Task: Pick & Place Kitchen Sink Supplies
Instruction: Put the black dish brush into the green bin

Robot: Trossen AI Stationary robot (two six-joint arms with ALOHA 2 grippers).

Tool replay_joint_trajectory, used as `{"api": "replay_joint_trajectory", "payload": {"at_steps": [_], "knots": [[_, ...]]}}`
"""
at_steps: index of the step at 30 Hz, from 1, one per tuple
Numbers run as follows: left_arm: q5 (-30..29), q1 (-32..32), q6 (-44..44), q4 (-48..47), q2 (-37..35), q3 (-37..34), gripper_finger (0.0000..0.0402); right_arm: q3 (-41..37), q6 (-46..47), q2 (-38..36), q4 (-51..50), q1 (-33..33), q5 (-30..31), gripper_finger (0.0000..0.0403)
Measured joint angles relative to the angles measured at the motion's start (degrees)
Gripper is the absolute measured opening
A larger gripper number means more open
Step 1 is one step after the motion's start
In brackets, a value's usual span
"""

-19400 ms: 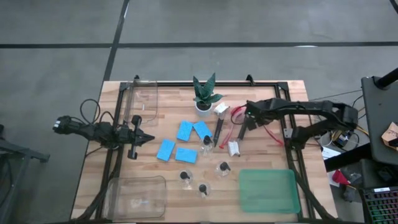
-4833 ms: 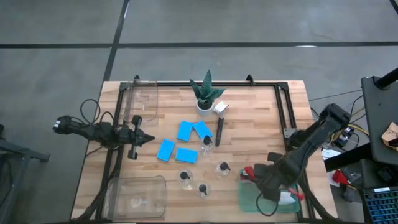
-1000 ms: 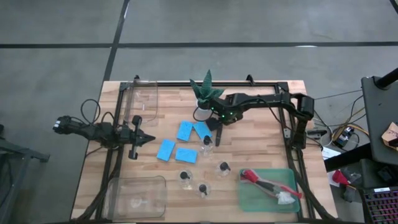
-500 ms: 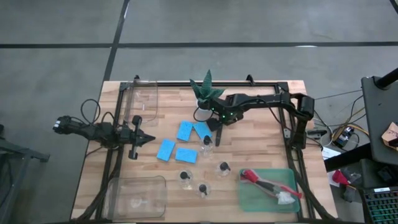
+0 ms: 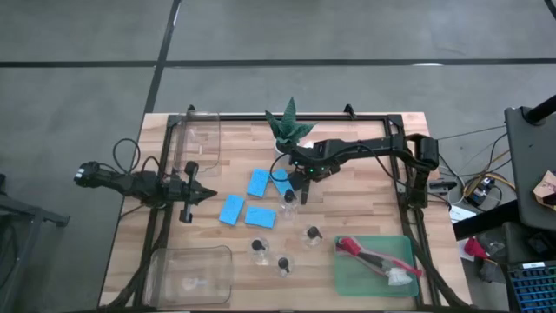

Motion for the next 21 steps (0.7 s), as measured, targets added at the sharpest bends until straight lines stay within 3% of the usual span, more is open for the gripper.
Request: {"api": "replay_joint_trajectory", "payload": {"at_steps": [21], "knots": [[0.0, 0.0, 0.0, 0.0, 0.0, 0.0, 0.0000, -3.6, 5.8, 0.1, 5.9, 1.0, 0.9, 0.0236]]}}
